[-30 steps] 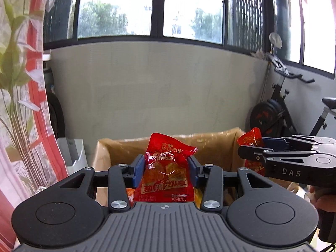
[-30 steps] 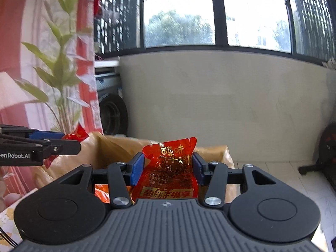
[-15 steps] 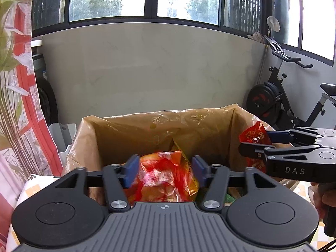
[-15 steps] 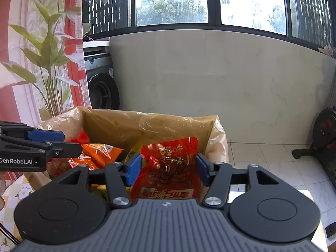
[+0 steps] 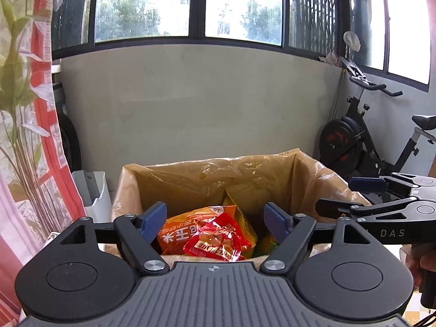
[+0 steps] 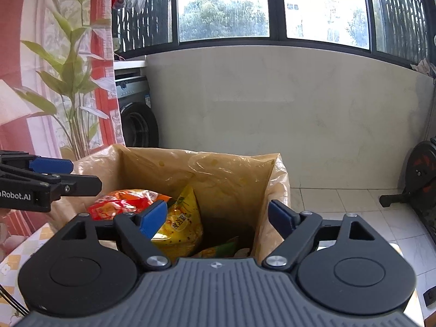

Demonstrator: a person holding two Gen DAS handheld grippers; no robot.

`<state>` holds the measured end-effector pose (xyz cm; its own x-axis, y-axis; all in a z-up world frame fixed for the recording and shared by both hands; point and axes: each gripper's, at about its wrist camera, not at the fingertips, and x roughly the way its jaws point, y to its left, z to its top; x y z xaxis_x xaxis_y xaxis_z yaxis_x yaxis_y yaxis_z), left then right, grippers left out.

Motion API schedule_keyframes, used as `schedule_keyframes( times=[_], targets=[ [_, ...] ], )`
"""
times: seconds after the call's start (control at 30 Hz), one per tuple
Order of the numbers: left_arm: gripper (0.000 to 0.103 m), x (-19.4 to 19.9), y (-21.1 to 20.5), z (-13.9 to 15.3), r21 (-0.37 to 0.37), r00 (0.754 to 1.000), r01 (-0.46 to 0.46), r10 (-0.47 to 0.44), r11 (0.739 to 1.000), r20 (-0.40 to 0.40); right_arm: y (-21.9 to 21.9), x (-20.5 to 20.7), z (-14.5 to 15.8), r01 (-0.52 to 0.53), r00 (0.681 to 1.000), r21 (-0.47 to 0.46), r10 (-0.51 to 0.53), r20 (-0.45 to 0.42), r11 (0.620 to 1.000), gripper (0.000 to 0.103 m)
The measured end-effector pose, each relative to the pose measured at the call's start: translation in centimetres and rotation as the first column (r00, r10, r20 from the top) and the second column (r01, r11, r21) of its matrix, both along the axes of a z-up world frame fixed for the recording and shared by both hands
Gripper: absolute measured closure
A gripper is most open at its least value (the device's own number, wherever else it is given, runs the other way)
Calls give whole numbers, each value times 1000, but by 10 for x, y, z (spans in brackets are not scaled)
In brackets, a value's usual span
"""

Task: Organize snacks
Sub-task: 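Carry both red snacks into the lined box and open both tools, then move both open tools back to the snack pile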

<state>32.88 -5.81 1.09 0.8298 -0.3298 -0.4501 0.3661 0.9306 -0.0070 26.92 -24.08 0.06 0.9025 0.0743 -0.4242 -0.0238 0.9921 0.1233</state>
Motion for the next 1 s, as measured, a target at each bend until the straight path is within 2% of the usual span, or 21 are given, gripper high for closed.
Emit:
schedule_keyframes(
  times=[0.27,0.5,0.63,0.77,1.0],
  targets=[
    [22,-42,33,7,-35,999,-20,21,999,36,7,-31,-2,-15,999,21,14,30,1000,19],
    [22,-76,73,-8,-38,995,-93,95,995,43,10,-59,-8,-10,998,41,8,66,999,19],
    [23,-92,100,-20,-69,987,-156,157,985,15,12,-76,-15,-10,996,34,7,93,999,19],
    [23,-106,123,-43,-63,975,-223,222,973,-30,14,-91,-31,2,996,66,-8,88,998,19],
    [23,-130,152,-93,-8,943,-306,302,952,-143,28,-102,-78,0,1000,53,1,-7,999,19]
  ],
)
